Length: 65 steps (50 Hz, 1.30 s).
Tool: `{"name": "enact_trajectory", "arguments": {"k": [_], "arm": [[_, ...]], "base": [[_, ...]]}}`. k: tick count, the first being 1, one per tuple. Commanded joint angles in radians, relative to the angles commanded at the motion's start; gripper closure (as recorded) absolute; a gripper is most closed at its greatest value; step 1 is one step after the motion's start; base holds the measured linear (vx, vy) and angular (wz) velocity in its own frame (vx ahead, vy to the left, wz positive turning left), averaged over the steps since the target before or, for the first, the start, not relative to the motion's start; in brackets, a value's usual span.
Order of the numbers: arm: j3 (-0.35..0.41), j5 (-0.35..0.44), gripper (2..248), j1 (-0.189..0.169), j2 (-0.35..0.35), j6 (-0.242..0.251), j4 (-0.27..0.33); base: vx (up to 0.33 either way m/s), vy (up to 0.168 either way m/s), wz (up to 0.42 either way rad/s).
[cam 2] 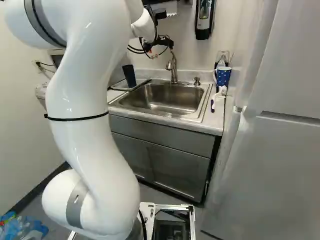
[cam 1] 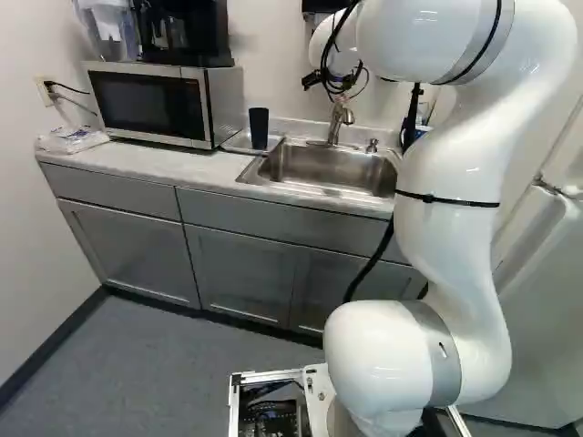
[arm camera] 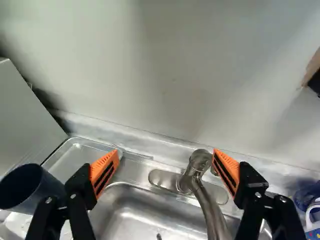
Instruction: Rinse the cup and place it in the tray
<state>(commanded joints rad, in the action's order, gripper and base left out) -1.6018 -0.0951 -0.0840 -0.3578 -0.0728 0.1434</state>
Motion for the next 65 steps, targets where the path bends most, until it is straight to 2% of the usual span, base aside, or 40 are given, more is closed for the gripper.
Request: {"name": "enact_trajectory", "arguments": {"k": [35, 65], "arm": [[0.0, -0.068, 3, 0.0, 0.0, 0.0, 0.0], [0.0, -0.063, 3, 0.0, 0.0, 0.0, 0.0]], "base": [[0.0, 0.0, 0.0], [0.0, 0.0, 0.0]]}}
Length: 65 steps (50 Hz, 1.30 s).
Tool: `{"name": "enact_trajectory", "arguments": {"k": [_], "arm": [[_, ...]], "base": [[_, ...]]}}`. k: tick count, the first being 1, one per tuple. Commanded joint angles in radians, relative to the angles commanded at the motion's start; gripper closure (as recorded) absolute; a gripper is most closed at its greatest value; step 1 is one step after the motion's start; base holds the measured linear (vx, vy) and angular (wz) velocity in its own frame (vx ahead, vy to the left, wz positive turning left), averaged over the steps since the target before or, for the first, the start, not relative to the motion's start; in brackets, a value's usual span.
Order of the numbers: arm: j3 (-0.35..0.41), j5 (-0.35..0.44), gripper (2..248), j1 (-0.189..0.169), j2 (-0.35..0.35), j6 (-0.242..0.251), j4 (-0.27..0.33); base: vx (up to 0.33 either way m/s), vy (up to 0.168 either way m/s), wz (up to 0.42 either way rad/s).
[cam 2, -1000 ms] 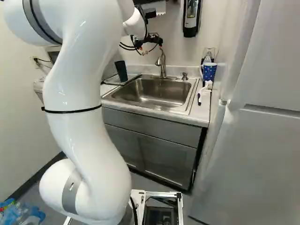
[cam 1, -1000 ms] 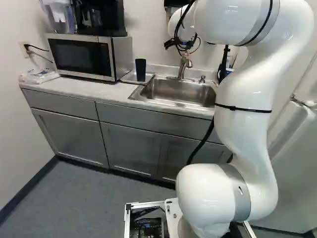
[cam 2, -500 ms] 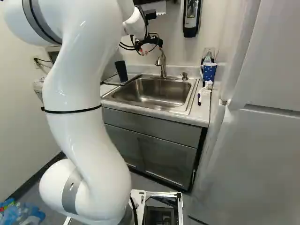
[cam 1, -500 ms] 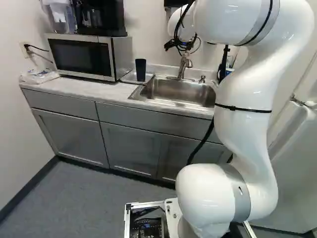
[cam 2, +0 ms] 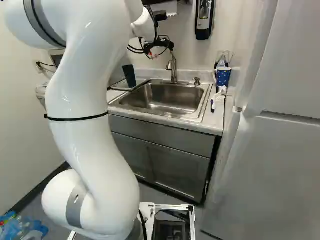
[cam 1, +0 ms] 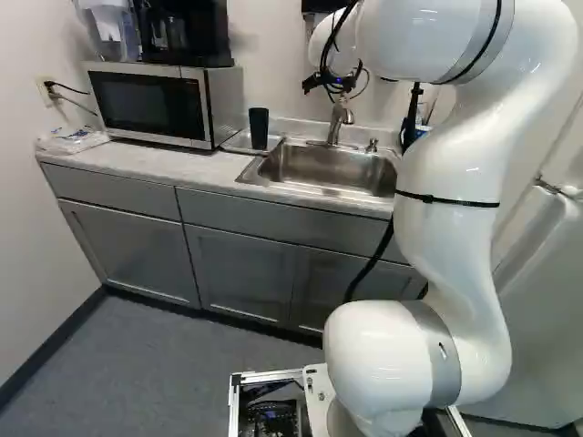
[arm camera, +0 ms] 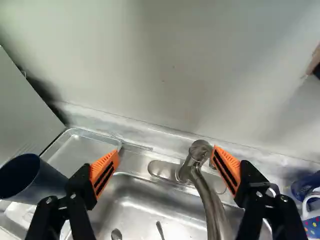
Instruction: Rinse the cup and place it in the tray
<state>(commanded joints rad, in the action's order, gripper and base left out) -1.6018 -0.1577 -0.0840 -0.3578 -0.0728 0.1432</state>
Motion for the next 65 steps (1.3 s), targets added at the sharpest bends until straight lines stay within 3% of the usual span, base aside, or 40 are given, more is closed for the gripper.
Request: {"name": "enact_trajectory", "arguments": {"k": [20, 33, 45, 65], "arm": [[0.034, 0.127, 3, -0.031, 0.029, 0.0, -0.034], [0.083, 0.13, 3, -0.058, 0.072, 0.0, -0.039], [0.146, 0.081, 3, -0.074, 0.127, 0.0, -0.039], [0.252, -0.075, 3, -0.1, 0.224, 0.0, -0.039]], "base": [[0.0, 0.0, 0.0], [0.0, 0.0, 0.0], [0.0, 0.0, 0.0], [0.0, 0.0, 0.0]]}}
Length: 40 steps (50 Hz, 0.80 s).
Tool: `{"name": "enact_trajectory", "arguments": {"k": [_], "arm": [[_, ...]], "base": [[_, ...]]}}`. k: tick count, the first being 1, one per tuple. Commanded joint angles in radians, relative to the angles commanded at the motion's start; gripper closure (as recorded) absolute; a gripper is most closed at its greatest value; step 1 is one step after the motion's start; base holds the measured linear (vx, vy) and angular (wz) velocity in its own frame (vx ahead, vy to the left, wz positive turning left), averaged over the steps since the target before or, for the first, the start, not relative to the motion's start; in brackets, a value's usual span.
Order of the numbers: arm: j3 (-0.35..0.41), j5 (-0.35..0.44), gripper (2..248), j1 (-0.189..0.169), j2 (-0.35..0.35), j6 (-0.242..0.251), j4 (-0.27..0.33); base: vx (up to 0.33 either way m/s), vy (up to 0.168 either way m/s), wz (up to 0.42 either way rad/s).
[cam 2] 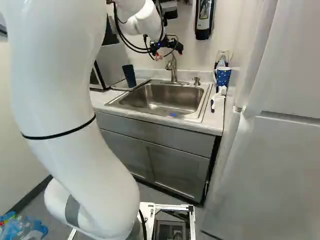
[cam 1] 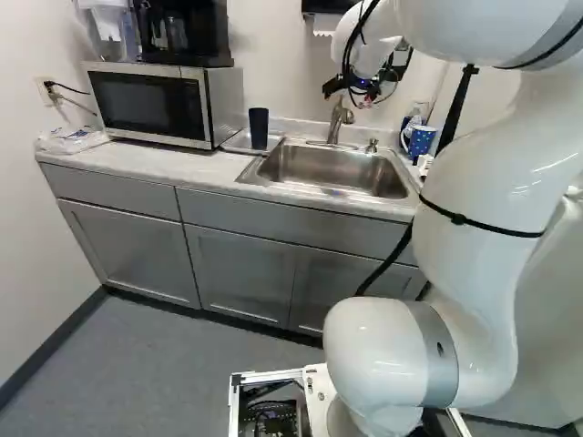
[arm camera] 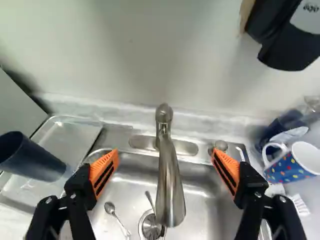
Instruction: Rinse the cup and place it in the tray
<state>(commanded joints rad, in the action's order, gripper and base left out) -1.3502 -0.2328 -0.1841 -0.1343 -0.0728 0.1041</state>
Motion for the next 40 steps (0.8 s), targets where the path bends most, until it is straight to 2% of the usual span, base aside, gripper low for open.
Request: {"name": "enact_trajectory", "arguments": {"k": [30, 40], "arm": [[0.148, -0.306, 3, -0.033, 0.142, 0.0, 0.0], [0.148, -0.317, 3, -0.033, 0.142, 0.0, 0.0]], "base": [[0.0, 0.0, 0.0], [0.0, 0.0, 0.0]]}}
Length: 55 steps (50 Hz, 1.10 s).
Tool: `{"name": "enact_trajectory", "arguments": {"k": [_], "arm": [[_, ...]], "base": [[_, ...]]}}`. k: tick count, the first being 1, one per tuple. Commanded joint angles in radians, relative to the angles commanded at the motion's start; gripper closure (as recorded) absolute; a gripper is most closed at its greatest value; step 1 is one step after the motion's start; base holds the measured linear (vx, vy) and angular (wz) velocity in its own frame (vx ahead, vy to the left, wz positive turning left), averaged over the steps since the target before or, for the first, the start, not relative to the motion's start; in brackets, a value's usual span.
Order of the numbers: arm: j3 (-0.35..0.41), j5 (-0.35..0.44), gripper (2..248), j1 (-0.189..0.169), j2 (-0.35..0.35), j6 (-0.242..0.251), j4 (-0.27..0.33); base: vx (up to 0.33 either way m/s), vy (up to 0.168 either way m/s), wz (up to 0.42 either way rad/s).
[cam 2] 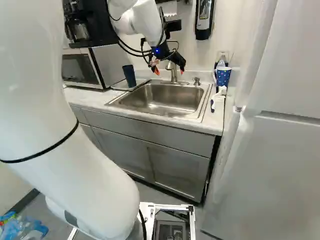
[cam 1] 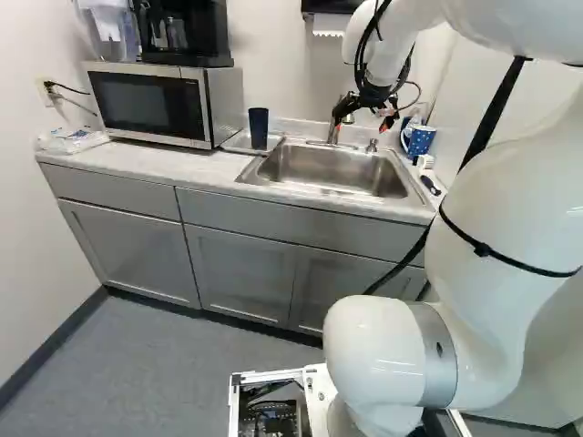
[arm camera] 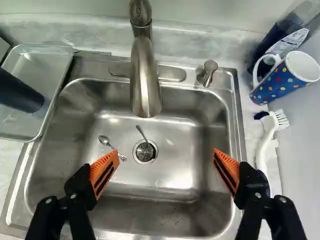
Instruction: Rinse the cup and place it in the tray
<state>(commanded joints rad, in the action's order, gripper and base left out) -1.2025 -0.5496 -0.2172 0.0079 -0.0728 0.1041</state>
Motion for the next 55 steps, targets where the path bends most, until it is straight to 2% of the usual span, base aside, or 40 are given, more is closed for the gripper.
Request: {"name": "enact_trajectory", "arguments": {"k": [55], "arm": [[0.0, 0.0, 3, 0.0, 0.0, 0.0, 0.0]], "base": [[0.0, 0.0, 0.0]]}}
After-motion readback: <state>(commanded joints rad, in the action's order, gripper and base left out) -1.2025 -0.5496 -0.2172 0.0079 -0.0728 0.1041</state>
